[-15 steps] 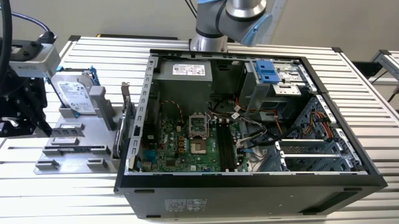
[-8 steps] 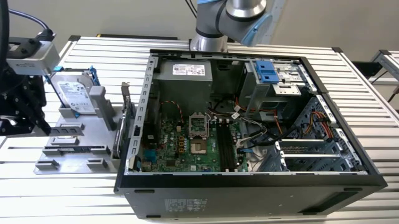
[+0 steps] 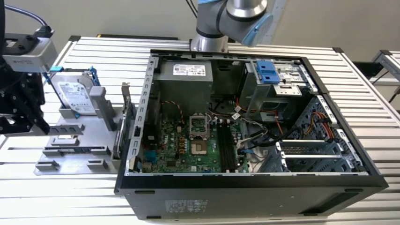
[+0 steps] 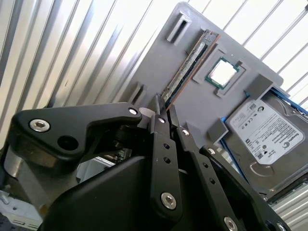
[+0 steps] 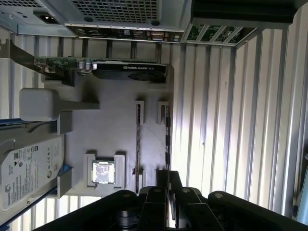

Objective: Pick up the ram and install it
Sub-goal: 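Pick up the ram and move it above insertion slot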

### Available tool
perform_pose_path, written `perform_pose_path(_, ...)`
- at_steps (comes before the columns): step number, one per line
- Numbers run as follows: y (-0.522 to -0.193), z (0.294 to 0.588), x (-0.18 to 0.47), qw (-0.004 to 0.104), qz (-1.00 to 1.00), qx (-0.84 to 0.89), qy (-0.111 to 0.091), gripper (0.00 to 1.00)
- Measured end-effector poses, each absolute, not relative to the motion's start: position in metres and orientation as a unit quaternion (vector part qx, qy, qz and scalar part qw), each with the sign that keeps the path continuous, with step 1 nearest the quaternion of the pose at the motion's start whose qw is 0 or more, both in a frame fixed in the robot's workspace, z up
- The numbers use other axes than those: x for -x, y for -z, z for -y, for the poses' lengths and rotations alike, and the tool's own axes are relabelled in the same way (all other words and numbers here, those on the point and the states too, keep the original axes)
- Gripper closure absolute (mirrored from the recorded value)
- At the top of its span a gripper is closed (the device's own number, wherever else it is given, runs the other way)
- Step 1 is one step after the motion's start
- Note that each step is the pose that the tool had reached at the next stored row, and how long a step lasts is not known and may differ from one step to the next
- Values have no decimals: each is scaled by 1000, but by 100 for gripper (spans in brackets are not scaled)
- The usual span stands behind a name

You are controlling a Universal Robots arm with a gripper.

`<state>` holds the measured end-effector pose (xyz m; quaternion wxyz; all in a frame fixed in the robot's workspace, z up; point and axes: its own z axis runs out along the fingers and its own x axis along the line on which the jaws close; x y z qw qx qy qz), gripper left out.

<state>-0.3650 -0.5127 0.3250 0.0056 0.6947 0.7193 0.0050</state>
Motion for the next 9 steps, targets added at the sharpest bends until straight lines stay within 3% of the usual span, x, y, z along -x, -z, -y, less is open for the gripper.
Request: perform_pose_path(9,-331,513,365,6,-717,-697,-5,100)
